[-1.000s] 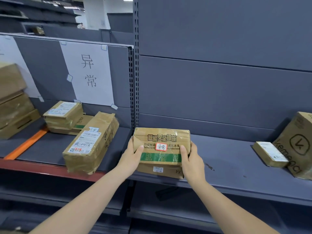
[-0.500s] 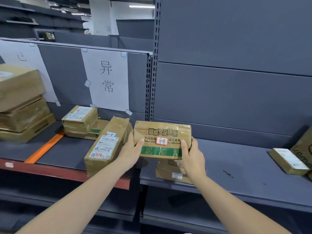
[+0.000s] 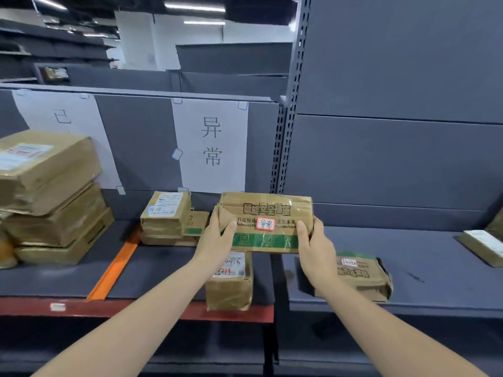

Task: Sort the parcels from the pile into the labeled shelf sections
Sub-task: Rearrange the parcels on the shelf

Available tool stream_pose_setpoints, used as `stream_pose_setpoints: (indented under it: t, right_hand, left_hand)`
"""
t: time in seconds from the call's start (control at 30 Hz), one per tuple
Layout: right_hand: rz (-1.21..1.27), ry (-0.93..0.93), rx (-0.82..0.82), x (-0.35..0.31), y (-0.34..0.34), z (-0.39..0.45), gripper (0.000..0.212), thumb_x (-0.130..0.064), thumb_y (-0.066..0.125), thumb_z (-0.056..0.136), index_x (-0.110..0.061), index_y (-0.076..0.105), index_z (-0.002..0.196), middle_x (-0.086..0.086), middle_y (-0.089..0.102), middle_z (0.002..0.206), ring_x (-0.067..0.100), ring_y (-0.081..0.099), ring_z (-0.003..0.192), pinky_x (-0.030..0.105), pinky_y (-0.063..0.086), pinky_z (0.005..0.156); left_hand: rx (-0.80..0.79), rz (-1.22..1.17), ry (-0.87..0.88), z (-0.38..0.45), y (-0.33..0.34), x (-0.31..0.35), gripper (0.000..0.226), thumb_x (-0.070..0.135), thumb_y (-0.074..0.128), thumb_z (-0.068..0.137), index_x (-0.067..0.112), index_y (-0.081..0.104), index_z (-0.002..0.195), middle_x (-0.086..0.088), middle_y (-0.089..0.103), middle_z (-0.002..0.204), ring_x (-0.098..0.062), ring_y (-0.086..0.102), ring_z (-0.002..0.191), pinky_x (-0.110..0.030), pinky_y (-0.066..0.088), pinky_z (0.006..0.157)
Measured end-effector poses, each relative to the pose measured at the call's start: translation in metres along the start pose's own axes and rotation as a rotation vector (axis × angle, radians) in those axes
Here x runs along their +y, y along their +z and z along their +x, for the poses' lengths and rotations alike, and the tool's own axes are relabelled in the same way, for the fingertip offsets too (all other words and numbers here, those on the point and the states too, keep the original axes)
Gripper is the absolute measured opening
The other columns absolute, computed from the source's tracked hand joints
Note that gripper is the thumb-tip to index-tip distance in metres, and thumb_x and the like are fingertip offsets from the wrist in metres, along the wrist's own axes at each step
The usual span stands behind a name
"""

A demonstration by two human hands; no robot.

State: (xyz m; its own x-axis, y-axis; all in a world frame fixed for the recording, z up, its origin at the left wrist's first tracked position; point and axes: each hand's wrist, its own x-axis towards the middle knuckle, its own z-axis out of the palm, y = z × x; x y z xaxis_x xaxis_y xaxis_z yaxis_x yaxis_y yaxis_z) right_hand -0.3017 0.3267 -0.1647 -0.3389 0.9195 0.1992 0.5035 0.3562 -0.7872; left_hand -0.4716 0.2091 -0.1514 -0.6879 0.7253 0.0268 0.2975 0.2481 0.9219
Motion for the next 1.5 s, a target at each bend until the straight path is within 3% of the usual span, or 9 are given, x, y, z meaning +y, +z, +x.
stream_pose_setpoints:
  t: [0.17,0.37,0.5,0.6,0.77,1.03,1.17,1.3,1.5]
  right_hand:
    - [-0.033,0.018,0.003,-0.025,0.027,-0.012,0.048,-0.05,0.029,0.101,-0.022,0.037,0.139,-0.004,0.062,0.096,0.018,0.057,0.083,0.034,0.042,0.066]
    - [-0.02,-0.007,-0.026,-0.048,0.055,-0.01,0.049,-0.048,0.03,0.102,-0.022,0.034,0.143,-0.007,0.06,0.1,0.016,0.058,0.087,0.034,0.046,0.073]
    - [-0.01,-0.035,-0.072,-0.06,0.076,0.001,0.049,-0.045,0.03,0.103,-0.026,0.024,0.148,-0.005,0.061,0.108,0.02,0.061,0.097,0.037,0.049,0.08]
    - [0.015,-0.038,-0.114,-0.066,0.091,0.013,0.044,-0.041,0.03,0.103,-0.027,0.026,0.145,-0.005,0.062,0.11,0.018,0.061,0.092,0.04,0.052,0.082]
    - [0.057,-0.062,-0.185,-0.073,0.113,0.031,0.043,-0.039,0.031,0.103,-0.028,0.026,0.145,-0.007,0.06,0.1,0.016,0.06,0.086,0.039,0.052,0.077]
    - [0.099,-0.094,-0.244,-0.085,0.146,0.034,0.032,-0.039,0.036,0.102,-0.029,0.036,0.132,-0.003,0.06,0.113,0.019,0.055,0.088,0.037,0.044,0.075]
    - [0.059,-0.137,-0.229,-0.091,0.16,0.021,0.024,-0.04,0.037,0.1,-0.035,0.039,0.123,-0.013,0.059,0.099,0.016,0.056,0.086,0.036,0.048,0.077]
    - [0.083,-0.042,-0.264,-0.099,0.176,-0.002,0.022,-0.033,0.042,0.1,-0.024,0.046,0.12,-0.006,0.061,0.097,0.014,0.058,0.084,0.035,0.048,0.073]
    - [-0.037,0.001,-0.171,-0.116,0.208,-0.042,0.023,-0.035,0.044,0.096,-0.016,0.053,0.105,0.004,0.058,0.096,0.02,0.056,0.086,0.04,0.05,0.077]
  left_hand:
    - [-0.036,-0.002,-0.018,0.011,-0.034,-0.02,0.064,0.046,0.041,0.098,0.037,0.01,0.153,0.008,0.043,0.149,-0.019,0.043,0.134,-0.044,0.034,0.112]
    - [0.039,-0.017,-0.031,0.021,-0.056,-0.031,0.061,0.039,0.041,0.101,0.025,0.015,0.154,0.001,0.046,0.146,-0.022,0.044,0.131,-0.033,0.035,0.101]
    - [0.12,-0.036,-0.094,0.033,-0.068,-0.036,0.053,0.037,0.041,0.101,0.011,0.026,0.145,-0.004,0.055,0.13,-0.02,0.051,0.108,-0.029,0.036,0.084]
    - [0.167,-0.037,-0.136,0.045,-0.076,-0.039,0.043,0.035,0.042,0.101,0.007,0.033,0.132,-0.003,0.056,0.115,-0.018,0.051,0.095,-0.03,0.036,0.077]
    - [0.222,-0.041,-0.188,0.062,-0.09,-0.041,0.026,0.034,0.043,0.101,0.014,0.036,0.117,-0.003,0.056,0.113,-0.019,0.05,0.094,-0.03,0.037,0.077]
    - [0.354,0.021,-0.231,0.067,-0.114,-0.061,0.041,0.032,0.047,0.099,0.005,0.044,0.129,-0.009,0.055,0.128,-0.026,0.052,0.112,-0.031,0.037,0.086]
    - [0.351,0.043,-0.261,0.06,-0.127,-0.077,0.032,0.032,0.046,0.1,0.004,0.046,0.115,-0.011,0.057,0.119,-0.023,0.05,0.097,-0.031,0.035,0.076]
    - [0.298,0.073,-0.262,0.045,-0.146,-0.097,0.023,0.03,0.044,0.101,0.008,0.042,0.11,-0.006,0.053,0.11,-0.019,0.049,0.093,-0.023,0.033,0.058]
    - [0.19,0.124,-0.256,0.031,-0.184,-0.135,0.025,0.033,0.044,0.101,0.01,0.045,0.11,-0.005,0.052,0.108,-0.021,0.047,0.095,-0.033,0.036,0.077]
